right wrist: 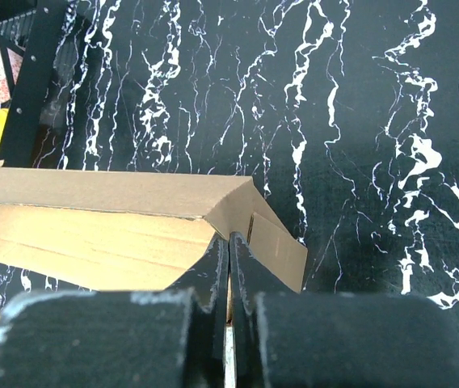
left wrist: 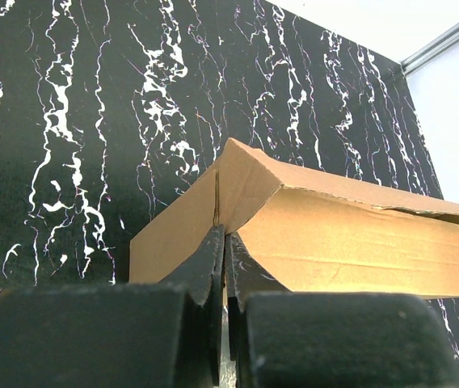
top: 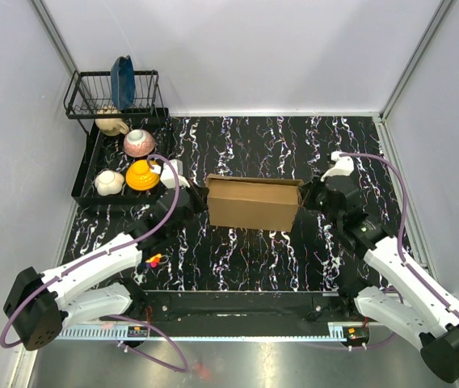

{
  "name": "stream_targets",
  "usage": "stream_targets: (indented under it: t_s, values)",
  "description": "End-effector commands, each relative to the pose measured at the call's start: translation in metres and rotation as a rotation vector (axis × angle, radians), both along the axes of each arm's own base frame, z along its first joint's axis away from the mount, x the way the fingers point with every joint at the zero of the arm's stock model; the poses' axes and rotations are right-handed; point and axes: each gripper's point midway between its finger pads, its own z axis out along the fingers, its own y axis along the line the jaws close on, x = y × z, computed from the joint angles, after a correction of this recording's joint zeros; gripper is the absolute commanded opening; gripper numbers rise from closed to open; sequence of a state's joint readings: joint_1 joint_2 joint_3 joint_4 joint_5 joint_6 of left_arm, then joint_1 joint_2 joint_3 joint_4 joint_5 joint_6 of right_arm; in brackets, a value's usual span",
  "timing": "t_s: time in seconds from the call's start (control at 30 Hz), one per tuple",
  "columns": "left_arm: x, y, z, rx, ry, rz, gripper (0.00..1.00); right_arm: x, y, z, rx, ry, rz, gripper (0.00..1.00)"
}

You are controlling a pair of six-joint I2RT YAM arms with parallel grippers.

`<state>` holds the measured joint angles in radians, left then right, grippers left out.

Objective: Fold the paper box

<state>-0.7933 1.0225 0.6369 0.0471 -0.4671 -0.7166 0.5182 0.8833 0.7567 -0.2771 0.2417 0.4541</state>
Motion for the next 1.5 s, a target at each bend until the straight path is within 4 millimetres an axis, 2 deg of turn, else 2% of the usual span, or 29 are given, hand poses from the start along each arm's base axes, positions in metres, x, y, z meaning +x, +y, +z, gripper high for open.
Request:
stream_targets:
  t_s: [0.0, 0.13, 0.2, 0.3, 0.37, 0.6, 0.87, 1.0, 1.17, 1.3, 1.47]
  values:
    - [-0.024, 0.015, -0.062, 0.149, 0.17, -0.03, 0.03, -0.009, -0.007, -0.028, -0.04, 0.049, -0.005, 0.0]
    - [-0.023, 0.015, -0.058, 0.145, 0.165, -0.026, 0.18, -0.018, -0.01, -0.055, -0.055, 0.109, -0.009, 0.0]
    - [-0.023, 0.014, -0.055, 0.138, 0.162, -0.029, 0.29, -0.02, -0.01, -0.062, -0.051, 0.127, -0.009, 0.0]
    - [-0.023, 0.013, -0.051, 0.132, 0.157, -0.03, 0.35, -0.025, -0.013, -0.074, -0.052, 0.151, -0.016, 0.0]
    - [-0.023, 0.014, -0.047, 0.129, 0.15, -0.028, 0.36, -0.028, -0.014, -0.08, -0.058, 0.163, -0.018, 0.0]
    - [-0.023, 0.021, -0.031, 0.125, 0.115, -0.011, 0.38, -0.03, -0.015, -0.085, -0.071, 0.179, -0.014, 0.0]
    - [-0.018, 0.032, 0.016, 0.1, 0.0, 0.027, 0.46, -0.03, -0.016, -0.087, -0.075, 0.186, -0.017, 0.0]
    - [-0.015, 0.029, 0.029, 0.085, -0.037, 0.015, 0.47, -0.03, -0.016, -0.087, -0.075, 0.184, -0.017, 0.0]
    - [-0.012, 0.014, 0.048, 0.036, -0.1, -0.039, 0.48, -0.03, -0.015, -0.087, -0.076, 0.186, -0.014, 0.0]
    - [-0.008, 0.007, 0.064, 0.026, -0.15, -0.071, 0.52, -0.03, -0.014, -0.086, -0.077, 0.186, -0.008, 0.0]
    - [-0.003, 0.006, 0.077, 0.037, -0.189, -0.071, 0.56, -0.03, -0.014, -0.086, -0.076, 0.187, -0.007, 0.0]
